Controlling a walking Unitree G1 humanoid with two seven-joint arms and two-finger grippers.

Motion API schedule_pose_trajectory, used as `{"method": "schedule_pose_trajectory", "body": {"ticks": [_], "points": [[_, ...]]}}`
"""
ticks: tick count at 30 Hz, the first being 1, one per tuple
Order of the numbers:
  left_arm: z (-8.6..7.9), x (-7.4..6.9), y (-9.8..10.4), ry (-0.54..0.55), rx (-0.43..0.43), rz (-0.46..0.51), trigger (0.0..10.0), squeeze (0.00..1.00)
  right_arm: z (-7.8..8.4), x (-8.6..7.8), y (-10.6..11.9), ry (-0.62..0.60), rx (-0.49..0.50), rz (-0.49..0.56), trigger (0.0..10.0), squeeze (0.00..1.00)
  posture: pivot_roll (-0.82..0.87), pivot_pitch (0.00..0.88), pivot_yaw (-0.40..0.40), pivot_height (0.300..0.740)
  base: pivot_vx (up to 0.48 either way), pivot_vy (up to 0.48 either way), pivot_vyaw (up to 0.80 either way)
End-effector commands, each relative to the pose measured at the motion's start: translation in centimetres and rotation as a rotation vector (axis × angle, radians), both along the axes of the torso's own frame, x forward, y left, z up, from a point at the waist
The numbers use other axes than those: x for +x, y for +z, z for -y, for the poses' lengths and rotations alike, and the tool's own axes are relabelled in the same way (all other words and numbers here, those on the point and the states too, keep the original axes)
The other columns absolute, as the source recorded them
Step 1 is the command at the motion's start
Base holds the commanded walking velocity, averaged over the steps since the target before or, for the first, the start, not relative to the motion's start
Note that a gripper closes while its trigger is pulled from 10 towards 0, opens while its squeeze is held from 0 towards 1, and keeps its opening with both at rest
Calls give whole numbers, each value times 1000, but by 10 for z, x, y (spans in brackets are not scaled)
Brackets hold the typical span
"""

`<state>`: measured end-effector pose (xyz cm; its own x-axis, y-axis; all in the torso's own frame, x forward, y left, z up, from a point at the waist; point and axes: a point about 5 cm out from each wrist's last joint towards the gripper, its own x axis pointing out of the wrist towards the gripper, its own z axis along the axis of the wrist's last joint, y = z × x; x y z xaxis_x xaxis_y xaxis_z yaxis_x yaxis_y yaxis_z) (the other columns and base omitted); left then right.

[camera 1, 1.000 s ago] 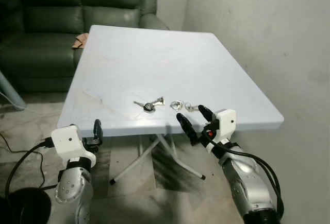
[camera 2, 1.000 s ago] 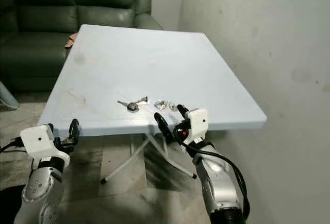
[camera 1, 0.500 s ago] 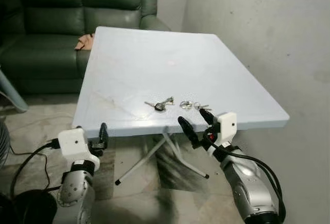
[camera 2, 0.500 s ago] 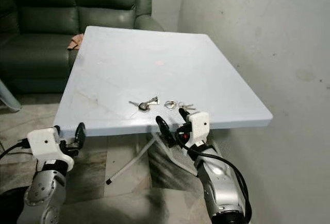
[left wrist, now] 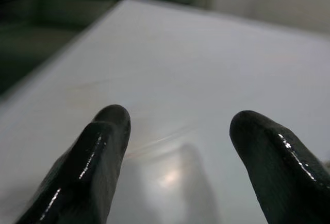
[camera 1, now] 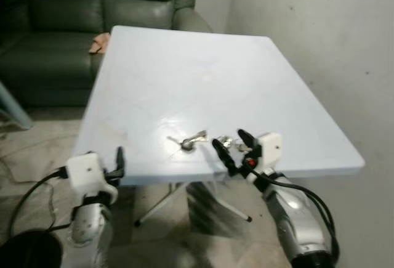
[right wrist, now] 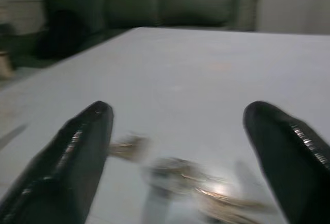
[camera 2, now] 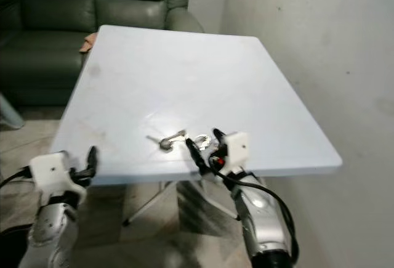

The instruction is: Hang keys on a hook

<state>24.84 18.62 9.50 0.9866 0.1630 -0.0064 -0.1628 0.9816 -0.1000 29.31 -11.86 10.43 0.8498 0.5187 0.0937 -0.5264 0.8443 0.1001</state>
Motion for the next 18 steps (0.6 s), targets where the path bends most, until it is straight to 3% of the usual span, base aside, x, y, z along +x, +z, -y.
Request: {"method": "schedule_pose_trajectory", "body": {"ticks": [1,12,18], "points": [[9,-1,2,-21,1,3,10000,0,10,-1,-5,-22,-18,-25,10000,0,22,0,-87,740,0,0,0],[10,0,2,-15,20,-6,10000,0,15,2,-5,-10,-65,-36,10000,0,20,0,-89,740,0,0,0],[17,1,1,-85,18,-14,10000,0,21,17,1,9,-125,-48,10000,0,20,0,-93,740,0,0,0]]}}
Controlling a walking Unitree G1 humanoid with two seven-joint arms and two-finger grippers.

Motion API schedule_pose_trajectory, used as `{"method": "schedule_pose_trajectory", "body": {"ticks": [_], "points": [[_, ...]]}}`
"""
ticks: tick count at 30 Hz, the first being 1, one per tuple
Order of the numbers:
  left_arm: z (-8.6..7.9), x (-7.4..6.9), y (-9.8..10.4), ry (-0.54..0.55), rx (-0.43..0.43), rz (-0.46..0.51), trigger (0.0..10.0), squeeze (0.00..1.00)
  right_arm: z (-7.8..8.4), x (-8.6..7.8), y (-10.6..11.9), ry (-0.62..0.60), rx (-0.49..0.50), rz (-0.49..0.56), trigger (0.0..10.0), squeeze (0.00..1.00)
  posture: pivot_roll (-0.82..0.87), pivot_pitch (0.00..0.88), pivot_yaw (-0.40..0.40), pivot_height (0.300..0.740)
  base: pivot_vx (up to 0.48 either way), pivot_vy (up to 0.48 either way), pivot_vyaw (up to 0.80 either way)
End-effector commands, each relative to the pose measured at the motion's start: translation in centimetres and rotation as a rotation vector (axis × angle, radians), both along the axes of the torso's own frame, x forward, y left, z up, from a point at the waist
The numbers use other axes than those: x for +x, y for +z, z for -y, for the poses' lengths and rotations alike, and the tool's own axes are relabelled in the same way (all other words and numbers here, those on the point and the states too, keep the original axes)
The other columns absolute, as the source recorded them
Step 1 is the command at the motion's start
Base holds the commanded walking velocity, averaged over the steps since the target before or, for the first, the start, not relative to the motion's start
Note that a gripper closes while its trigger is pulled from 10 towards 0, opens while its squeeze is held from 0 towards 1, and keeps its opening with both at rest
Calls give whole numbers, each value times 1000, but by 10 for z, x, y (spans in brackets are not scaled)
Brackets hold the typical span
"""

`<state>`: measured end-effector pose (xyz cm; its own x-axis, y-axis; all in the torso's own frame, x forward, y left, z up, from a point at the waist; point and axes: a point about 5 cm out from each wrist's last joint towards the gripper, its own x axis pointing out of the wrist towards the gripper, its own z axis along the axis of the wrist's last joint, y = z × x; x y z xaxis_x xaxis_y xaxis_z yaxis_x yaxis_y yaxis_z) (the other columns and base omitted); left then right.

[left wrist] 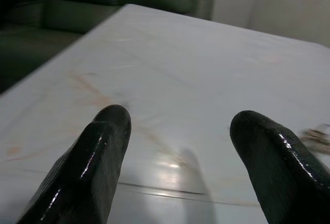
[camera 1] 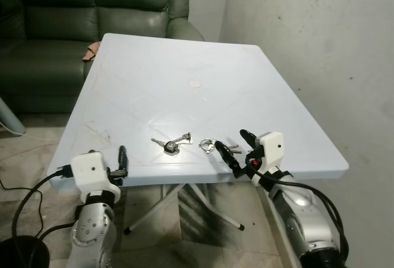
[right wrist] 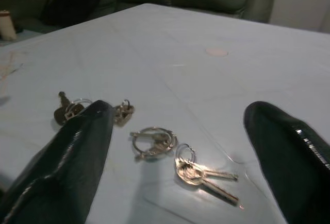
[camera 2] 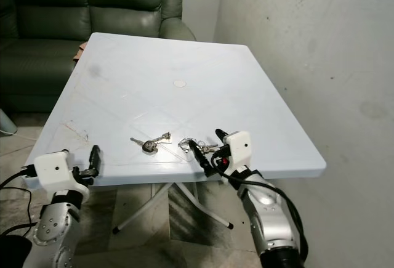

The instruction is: Hang keys on a hook

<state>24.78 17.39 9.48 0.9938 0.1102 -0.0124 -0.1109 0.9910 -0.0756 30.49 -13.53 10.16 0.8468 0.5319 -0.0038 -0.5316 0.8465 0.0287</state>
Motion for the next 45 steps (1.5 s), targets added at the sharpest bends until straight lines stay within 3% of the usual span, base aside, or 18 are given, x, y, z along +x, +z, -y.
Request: {"method": "schedule_pose_trajectory", "body": {"ticks": [1,10,13,16,26,35,45], "points": [[5,2,1,-35,-6,-5,10000,0,5,6,4,0,-14,-6,10000,0,20,0,-93,740,0,0,0],[8,2,0,-65,0,-9,10000,0,6,10,6,18,-38,-3,10000,0,19,0,-94,740,0,0,0],[10,1,3,-117,20,-3,10000,0,8,19,8,74,-90,-24,10000,0,28,0,-101,740,0,0,0],[21,-1,4,-203,46,0,10000,0,3,23,6,95,-103,-47,10000,0,31,0,-100,740,0,0,0],[42,-11,4,-344,82,-13,10000,0,-6,36,3,158,-132,-75,10000,0,42,29,-104,740,0,0,0],[47,-16,5,-373,86,-23,10000,0,-19,47,-2,164,-147,-158,10000,0,47,61,-104,740,0,0,0],[46,-20,5,-367,85,-31,10000,0,-25,49,-13,158,-148,-237,10000,0,60,67,-108,740,0,0,0]]}}
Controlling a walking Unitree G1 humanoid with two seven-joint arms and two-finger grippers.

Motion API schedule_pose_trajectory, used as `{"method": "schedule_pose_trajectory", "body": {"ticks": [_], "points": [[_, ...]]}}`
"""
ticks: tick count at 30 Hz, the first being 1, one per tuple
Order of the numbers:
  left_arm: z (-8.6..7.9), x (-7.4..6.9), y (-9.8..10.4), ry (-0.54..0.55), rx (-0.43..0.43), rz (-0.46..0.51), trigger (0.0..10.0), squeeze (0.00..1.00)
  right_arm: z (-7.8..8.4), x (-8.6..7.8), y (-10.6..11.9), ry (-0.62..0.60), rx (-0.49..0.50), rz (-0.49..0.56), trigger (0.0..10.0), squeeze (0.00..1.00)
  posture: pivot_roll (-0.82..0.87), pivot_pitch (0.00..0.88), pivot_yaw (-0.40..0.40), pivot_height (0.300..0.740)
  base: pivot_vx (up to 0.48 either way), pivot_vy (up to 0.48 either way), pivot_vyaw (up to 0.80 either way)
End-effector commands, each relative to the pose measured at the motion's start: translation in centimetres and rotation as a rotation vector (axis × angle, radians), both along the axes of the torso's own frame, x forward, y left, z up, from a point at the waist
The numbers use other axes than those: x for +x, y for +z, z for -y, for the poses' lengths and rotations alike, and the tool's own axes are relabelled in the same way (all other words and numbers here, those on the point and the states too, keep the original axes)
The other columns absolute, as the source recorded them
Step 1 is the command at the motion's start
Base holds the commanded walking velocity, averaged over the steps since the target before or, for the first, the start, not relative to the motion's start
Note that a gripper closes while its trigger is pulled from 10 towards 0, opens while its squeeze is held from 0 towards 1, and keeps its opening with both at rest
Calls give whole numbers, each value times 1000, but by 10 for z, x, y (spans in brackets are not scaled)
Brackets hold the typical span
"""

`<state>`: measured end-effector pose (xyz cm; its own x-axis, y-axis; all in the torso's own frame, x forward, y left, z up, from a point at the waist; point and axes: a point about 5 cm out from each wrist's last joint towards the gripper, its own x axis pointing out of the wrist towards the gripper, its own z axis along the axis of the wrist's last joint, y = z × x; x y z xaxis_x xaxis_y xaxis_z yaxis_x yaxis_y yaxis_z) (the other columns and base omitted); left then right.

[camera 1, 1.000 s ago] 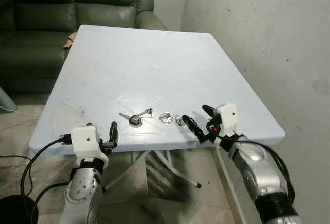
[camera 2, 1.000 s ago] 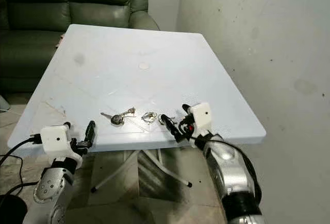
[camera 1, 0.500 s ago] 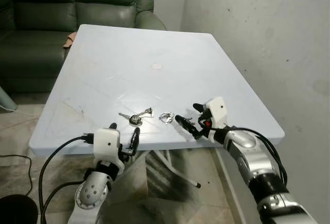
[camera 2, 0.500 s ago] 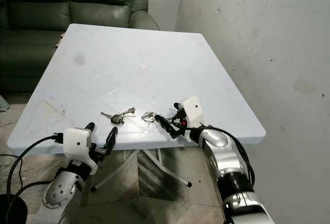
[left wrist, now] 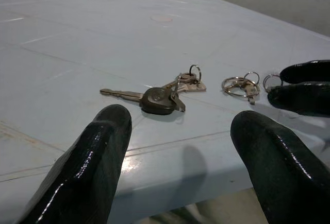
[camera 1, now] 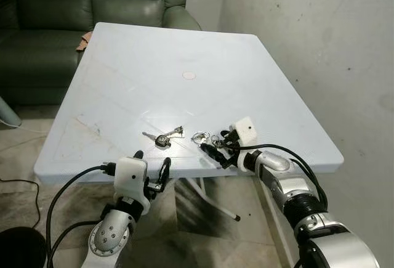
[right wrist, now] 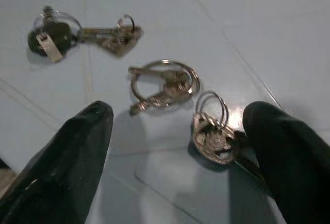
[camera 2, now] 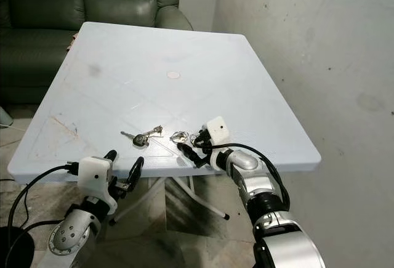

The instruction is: Hang keys on a hook

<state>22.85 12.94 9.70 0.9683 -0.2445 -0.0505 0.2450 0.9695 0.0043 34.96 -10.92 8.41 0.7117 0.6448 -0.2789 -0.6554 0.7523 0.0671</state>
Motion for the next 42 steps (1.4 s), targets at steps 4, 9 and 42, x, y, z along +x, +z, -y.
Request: {"method": "schedule_pose_trajectory", "body": {"ticks": [4,9,42], "points": [[2,-3,2,-1,5,-6,10000,0,2,5,3,-16,-6,2,10000,0,68,68,-112,740,0,0,0],[3,-4,3,10,-6,-5,10000,0,2,7,6,-21,14,11,824,0,73,74,-119,740,0,0,0],[3,-6,5,39,-16,-9,10000,0,-9,11,9,-33,12,23,2706,0,95,94,-128,740,0,0,0]]}}
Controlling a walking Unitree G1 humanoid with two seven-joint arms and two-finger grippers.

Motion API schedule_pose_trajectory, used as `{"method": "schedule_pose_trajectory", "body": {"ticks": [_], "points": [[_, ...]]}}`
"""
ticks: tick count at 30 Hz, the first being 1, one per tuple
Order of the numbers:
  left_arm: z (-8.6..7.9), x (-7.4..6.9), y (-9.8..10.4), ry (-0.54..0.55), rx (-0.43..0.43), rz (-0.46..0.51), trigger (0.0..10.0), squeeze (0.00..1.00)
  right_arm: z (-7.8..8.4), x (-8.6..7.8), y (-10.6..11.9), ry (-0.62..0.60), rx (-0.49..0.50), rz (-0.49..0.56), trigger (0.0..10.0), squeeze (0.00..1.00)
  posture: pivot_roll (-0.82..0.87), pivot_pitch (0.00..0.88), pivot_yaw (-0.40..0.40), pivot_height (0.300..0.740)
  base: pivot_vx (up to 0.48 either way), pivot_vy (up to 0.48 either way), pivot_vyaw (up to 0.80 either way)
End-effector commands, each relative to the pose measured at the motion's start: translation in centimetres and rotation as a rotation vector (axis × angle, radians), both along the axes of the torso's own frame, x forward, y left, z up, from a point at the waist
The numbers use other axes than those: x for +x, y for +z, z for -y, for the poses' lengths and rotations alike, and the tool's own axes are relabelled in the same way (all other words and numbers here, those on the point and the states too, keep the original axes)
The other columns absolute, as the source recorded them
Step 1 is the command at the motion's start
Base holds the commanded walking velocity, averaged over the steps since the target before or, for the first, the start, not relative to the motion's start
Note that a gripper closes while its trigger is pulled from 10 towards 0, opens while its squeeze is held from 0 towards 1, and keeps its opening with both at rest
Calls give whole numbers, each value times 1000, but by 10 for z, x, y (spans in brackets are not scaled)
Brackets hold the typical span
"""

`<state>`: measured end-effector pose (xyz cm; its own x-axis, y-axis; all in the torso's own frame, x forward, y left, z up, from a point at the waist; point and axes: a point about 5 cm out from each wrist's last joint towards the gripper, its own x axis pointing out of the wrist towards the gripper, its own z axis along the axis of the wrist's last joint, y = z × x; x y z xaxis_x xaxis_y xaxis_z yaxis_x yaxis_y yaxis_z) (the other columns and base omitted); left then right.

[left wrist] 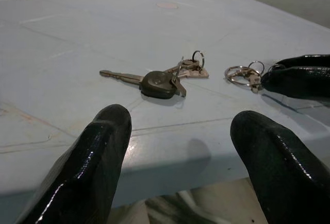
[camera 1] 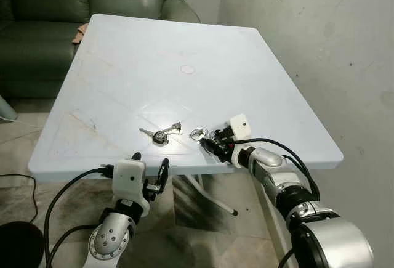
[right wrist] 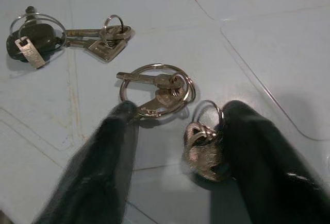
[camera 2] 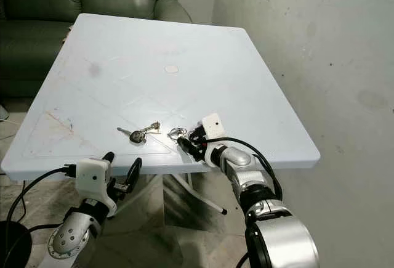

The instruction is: Hang keys on a hook

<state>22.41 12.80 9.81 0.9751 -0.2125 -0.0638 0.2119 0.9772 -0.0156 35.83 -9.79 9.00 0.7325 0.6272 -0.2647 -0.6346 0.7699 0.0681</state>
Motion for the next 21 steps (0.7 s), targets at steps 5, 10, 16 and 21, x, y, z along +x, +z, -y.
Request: {"method": "schedule_pose_trajectory", "body": {"ticks": [5,10,16,21], "points": [[1,-2,3,6,2,6,10000,0,5,2,7,31,3,56,9255,0,96,95,-128,740,0,0,0],[1,-2,3,5,0,6,10000,0,7,2,9,37,-1,77,9098,0,95,94,-126,740,0,0,0],[1,-2,4,3,2,5,10000,0,10,3,8,32,-14,74,8588,0,95,94,-125,740,0,0,0],[1,-2,4,3,1,5,10000,0,11,2,7,35,-23,70,8627,0,96,96,-125,740,0,0,0]]}}
